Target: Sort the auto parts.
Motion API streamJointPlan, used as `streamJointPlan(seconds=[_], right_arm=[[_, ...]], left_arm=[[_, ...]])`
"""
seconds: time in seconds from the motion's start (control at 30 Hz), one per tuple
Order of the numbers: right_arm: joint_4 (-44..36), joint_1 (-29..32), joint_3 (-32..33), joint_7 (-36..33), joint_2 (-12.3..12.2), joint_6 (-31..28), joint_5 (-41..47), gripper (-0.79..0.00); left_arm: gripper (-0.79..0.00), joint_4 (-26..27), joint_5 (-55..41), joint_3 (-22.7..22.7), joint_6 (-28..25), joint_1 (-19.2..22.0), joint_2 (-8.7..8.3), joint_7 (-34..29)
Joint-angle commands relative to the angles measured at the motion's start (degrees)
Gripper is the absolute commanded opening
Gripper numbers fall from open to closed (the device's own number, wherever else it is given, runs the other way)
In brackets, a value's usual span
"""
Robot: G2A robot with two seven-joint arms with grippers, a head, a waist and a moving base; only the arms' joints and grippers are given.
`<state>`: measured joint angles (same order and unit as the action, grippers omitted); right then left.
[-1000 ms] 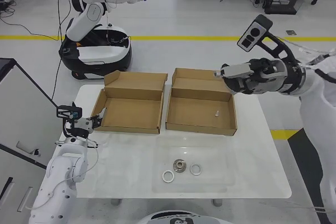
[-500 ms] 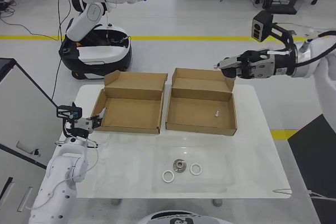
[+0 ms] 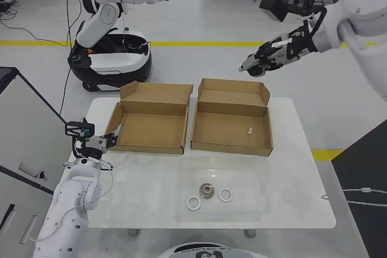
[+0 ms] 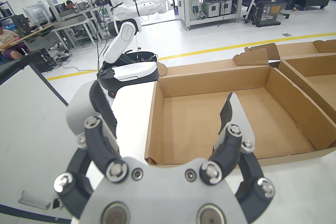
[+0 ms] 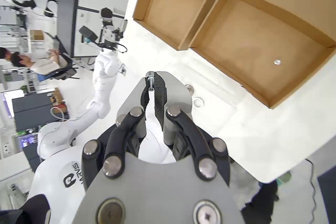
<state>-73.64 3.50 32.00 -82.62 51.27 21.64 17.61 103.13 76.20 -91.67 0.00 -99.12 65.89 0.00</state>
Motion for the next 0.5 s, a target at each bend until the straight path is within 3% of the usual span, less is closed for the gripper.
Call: streamJointPlan(seconds=[0.0, 0.13, 0.47], right_arm=[[1.9, -2.1, -3.8, -0.9, 1.4, -0.9, -1.1, -0.785], [5.0, -5.1, -10.5, -2.1, 4.4, -2.0, -4.9, -0.785], [9.5, -4.5, -20.1, -2.8, 10.2, -2.8, -10.4, -0.785]], left_arm=[[0.0, 0.0, 0.0, 0.0, 0.0, 0.0, 0.0, 0.0], [0.0, 0.0, 0.0, 0.0, 0.0, 0.0, 0.0, 0.0], [0.0, 0.0, 0.0, 0.0, 0.0, 0.0, 0.0, 0.0]])
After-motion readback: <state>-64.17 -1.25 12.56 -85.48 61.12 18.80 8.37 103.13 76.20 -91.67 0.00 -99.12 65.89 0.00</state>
